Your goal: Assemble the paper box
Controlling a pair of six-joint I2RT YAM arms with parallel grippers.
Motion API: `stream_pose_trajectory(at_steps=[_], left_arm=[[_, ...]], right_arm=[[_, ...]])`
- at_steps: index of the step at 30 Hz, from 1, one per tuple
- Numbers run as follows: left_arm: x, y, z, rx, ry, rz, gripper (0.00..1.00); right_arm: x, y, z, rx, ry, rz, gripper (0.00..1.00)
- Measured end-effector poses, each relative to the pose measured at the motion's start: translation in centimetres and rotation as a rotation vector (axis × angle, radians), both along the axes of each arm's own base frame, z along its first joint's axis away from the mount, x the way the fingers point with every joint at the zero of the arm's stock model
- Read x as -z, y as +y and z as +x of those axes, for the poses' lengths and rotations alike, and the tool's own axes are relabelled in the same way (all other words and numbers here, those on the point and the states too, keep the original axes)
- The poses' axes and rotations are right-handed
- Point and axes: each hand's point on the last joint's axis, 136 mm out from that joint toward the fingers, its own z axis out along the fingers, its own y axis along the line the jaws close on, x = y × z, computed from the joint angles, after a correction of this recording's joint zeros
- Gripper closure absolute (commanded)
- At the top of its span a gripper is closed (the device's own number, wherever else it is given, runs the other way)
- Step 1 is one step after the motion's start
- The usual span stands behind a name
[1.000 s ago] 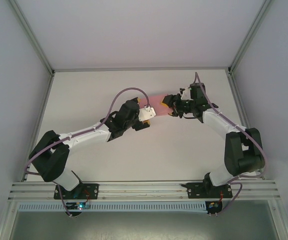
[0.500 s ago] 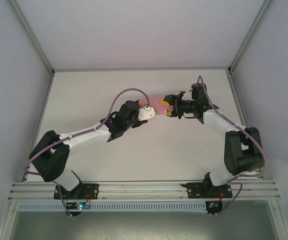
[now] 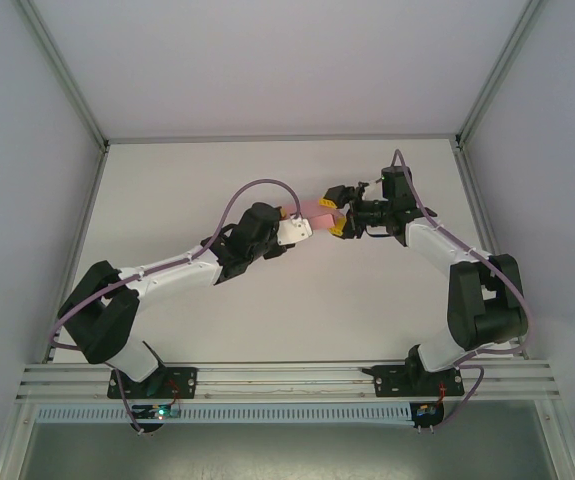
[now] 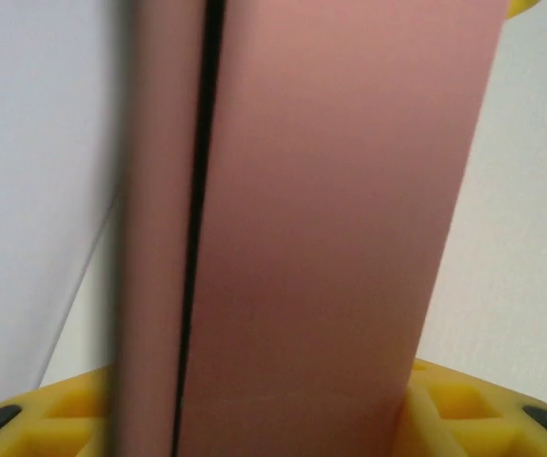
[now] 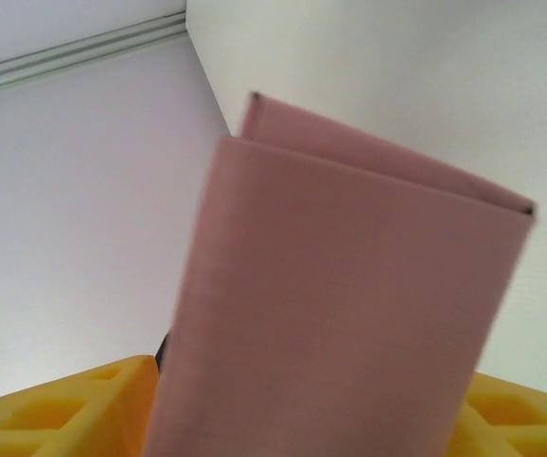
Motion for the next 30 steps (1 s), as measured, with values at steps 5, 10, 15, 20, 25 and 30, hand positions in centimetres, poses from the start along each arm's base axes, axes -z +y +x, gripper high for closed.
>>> stream_pose_trajectory(at_steps=[5, 10, 15, 20, 25, 30], left_arm=[[1.0, 0.3, -0.7, -0.004, 0.059, 0.013, 0.69], [2.2, 0.8, -1.5, -0.010, 0.132, 0.041, 0.69], [2.4, 1.0, -2.5, 0.002, 0.215, 0.058, 0.68], [2.3, 1.1, -3.6, 0.055, 0.317, 0.039, 0.65], [2.2, 1.6, -5.2, 0.111, 0.456, 0.049, 0.64], [2.8, 1.3, -7.4, 0.209, 0.580, 0.094, 0.64]], right_arm=[[0.1, -0.6, 0.0, 0.005, -0.055, -0.072, 0.02], [-1.2, -1.9, -0.4, 0.012, -0.143, -0.177, 0.02], [-2.3, -3.9, -1.0, 0.041, -0.256, -0.314, 0.02], [-5.0, -6.1, -0.6, 0.052, -0.514, -0.518, 0.02], [-8.6, -7.7, -1.1, 0.083, -0.814, -0.654, 0.02], [-9.5, -8.2, -1.9, 0.067, -0.961, -0.728, 0.02]])
